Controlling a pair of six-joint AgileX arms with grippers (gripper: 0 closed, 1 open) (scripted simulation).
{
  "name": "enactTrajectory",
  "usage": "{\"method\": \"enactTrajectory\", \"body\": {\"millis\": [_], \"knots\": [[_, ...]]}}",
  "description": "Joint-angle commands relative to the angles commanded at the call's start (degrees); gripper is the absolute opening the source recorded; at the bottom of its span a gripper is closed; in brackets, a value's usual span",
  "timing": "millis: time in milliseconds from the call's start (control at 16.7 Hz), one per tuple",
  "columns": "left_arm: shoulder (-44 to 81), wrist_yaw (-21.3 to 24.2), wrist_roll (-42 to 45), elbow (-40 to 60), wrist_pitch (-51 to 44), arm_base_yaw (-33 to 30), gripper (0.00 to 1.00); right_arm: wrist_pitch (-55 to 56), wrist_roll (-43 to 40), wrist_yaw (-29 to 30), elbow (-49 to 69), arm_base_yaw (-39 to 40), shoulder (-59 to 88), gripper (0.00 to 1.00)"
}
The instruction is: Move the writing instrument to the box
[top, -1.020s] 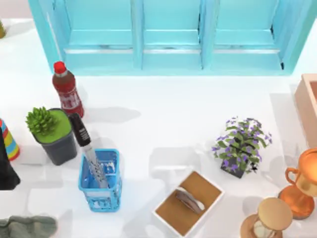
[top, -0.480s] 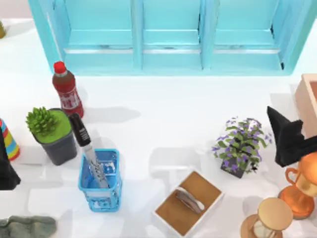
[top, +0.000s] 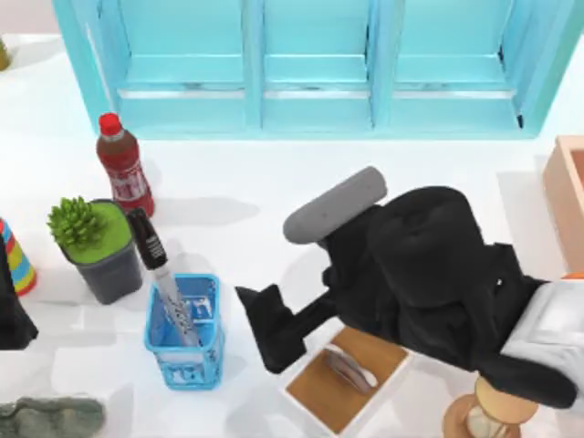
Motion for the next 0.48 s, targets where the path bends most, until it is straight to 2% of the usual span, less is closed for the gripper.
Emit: {"method": "enactTrajectory", "body": {"millis": [240,480], "knots": [[0.0,0.0,0.0,0.0,0.0,0.0,1.00,1.9,2.6,-0.3,4.9,6.0,8.1,1.00],[0.0,0.0,0.0,0.0,0.0,0.0,1.00,2.0,2.7,-0.3,5.3,6.4,8.5,1.00]]}}
